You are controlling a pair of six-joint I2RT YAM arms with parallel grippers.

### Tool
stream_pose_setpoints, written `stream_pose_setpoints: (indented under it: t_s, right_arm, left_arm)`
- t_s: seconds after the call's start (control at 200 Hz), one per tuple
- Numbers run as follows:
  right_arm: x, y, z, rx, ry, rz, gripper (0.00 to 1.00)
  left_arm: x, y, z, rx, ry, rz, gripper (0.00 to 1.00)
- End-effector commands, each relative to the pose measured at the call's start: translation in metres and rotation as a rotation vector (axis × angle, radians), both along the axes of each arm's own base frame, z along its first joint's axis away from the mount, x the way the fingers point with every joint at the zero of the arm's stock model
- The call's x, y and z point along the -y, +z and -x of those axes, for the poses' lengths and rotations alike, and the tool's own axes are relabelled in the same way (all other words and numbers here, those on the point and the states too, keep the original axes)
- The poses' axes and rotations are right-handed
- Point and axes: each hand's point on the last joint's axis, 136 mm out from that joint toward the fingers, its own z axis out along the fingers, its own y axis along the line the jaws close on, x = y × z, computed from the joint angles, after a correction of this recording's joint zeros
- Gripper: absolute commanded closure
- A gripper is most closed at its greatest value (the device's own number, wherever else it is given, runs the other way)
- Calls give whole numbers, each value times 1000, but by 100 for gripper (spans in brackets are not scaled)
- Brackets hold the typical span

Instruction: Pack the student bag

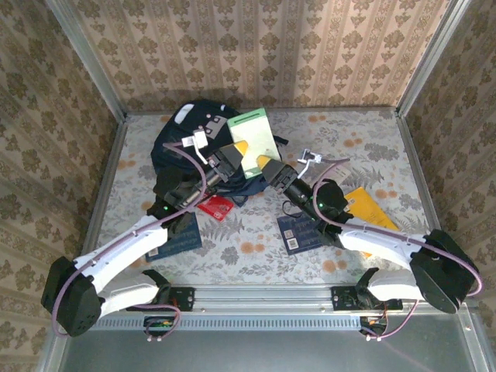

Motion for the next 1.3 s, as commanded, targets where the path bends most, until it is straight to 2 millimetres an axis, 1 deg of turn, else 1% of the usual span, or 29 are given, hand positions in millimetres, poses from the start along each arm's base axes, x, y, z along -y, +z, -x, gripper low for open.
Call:
stream_pose_setpoints:
  t_s: [0.0, 0.06, 0.12, 0.245, 0.34, 0.505, 0.645, 0.715, 0.79, 0.81, 0.83, 0.86, 0.885, 0.915, 0.94, 0.985, 0.99, 1.005, 1.04, 1.105, 1.155, 1.17, 1.22, 1.295]
  right_arm:
    - [17, 21, -3, 20, -63, -181, 30]
    - [13, 21, -5, 16, -49, -220, 40]
    - [6, 23, -6, 16, -27, -219, 48]
    - [2, 31, -4, 35, -18, -224, 62]
    - [-1, 34, -1, 45, -8, -223, 66]
    - [-2, 33, 0, 43, -5, -220, 85]
    - [-1, 29, -1, 31, -17, -220, 93]
    - [-2, 27, -1, 36, -24, -207, 100]
    - [2, 23, -2, 43, -51, -183, 100]
    - [4, 23, -1, 50, -58, -173, 100]
    - [5, 22, -1, 57, -67, -158, 100]
    - [9, 20, -1, 63, -82, -131, 100]
    - [12, 14, -3, 44, -98, -103, 100]
    - [18, 6, -6, 9, -115, -62, 100]
    - [22, 0, -9, -20, -129, -18, 100]
    - [30, -16, -13, -79, -162, 105, 100]
    - [30, -24, -14, -106, -163, 133, 100]
    - [33, -30, -14, -122, -175, 188, 100]
    - [42, -40, -13, -147, -215, 307, 100]
    - [61, -53, -12, -163, -288, 468, 100]
    - [76, -62, -13, -184, -318, 519, 100]
    - [80, -66, -13, -201, -321, 526, 100]
    - [94, -77, -16, -262, -315, 527, 100]
    - [100, -90, -19, -312, -238, 505, 100]
  left_arm:
    - [-11, 36, 7, 67, 18, 130, 100]
    - [-10, 35, 6, 59, 18, 128, 100]
    - [-10, 32, 5, 45, 23, 124, 100]
    - [-11, 27, 3, 37, 36, 120, 100]
    - [-13, 20, -1, 19, 60, 108, 100]
    - [-16, 5, -9, -28, 97, 110, 100]
    - [-17, -1, -14, -53, 113, 101, 100]
    - [-16, -7, -17, -79, 120, 80, 100]
    - [-16, -19, -24, -133, 138, 12, 100]
    - [-16, -23, -26, -149, 145, -12, 96]
    - [-17, -28, -28, -168, 154, -42, 88]
    - [-19, -37, -33, -199, 167, -87, 71]
    - [-22, -43, -36, -220, 176, -127, 60]
    - [-25, -50, -41, -237, 186, -183, 52]
    - [-29, -58, -45, -256, 196, -237, 48]
    - [-36, -69, -52, -286, 227, -333, 42]
    - [-37, -72, -53, -295, 231, -348, 42]
    - [-40, -74, -55, -299, 240, -383, 41]
    - [-45, -85, -61, -317, 254, -483, 39]
    - [-49, -95, -71, -323, 258, -650, 37]
    - [-48, -104, -81, -315, 243, -751, 34]
    - [-48, -105, -84, -306, 236, -771, 33]
    - [-44, -117, -97, -295, 196, -832, 30]
    - [-42, -140, -118, -343, 136, -885, 29]
